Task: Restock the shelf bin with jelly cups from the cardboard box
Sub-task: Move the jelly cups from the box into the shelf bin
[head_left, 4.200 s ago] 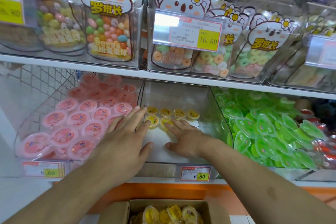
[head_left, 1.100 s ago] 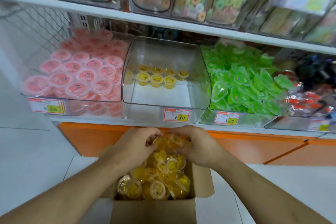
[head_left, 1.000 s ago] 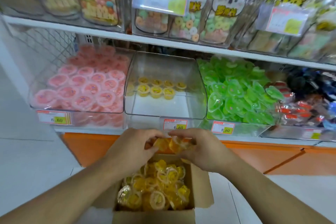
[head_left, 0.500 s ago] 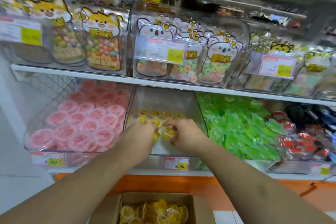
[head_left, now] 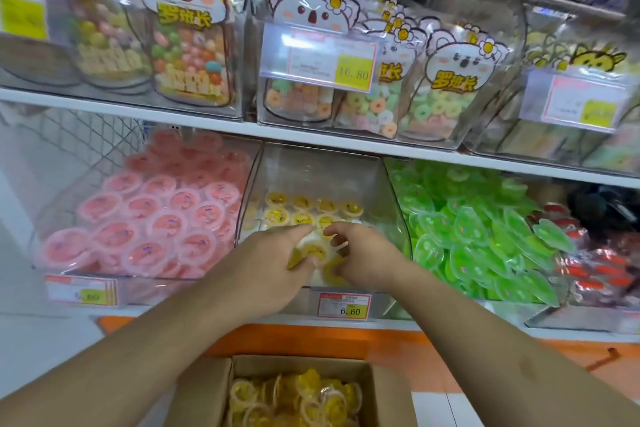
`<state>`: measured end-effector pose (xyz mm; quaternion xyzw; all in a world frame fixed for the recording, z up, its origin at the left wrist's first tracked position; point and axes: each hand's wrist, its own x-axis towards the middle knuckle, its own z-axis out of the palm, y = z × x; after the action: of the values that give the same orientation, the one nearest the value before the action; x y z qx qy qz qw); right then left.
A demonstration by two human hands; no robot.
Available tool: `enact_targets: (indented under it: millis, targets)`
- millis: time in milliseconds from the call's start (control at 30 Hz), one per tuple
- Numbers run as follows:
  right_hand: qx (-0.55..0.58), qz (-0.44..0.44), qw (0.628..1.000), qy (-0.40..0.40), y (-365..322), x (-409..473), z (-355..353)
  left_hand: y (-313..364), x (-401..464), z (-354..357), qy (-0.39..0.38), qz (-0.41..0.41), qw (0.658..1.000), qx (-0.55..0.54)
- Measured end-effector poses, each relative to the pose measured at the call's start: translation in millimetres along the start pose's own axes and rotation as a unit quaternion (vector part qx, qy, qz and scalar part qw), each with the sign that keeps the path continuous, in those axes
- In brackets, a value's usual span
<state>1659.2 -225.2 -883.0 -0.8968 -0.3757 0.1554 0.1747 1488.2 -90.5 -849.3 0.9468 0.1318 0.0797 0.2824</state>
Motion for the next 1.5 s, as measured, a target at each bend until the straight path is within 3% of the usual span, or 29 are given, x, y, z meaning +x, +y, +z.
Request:
enact_targets:
  millis: [267,400,667,900,1200,1400,1500]
  targets:
    - [-0.033,0.096,0.995,-0.008,-5,-5,-4,-38,-12,-12,0.092,0.084,0.979,0.163]
    - [-0.070,0.122,0.990,0.001,-11,-2,-2,-58,-11,-11,0.068,0.058,0.981,0.170]
    - [-0.075,0.128,0.983,0.108,-18,7,-7,-68,-9,-5,0.058,0.073,0.977,0.190]
    - [-0.066,0.095,0.993,-0.017,-28,-14,-9,-66,-10,-3,0.074,0.085,0.979,0.172]
    - [-0.096,0.088,0.972,-0.194,-24,-14,-11,-69,-8,-10,0.091,0.107,0.979,0.147]
    - [-0.069,0.134,0.962,-0.228,-16,1,0,-72,-7,-11,0.107,0.120,0.975,0.151]
    - [-0.062,0.150,0.967,-0.195,-13,4,2,-72,-7,-11,0.113,0.116,0.973,0.165]
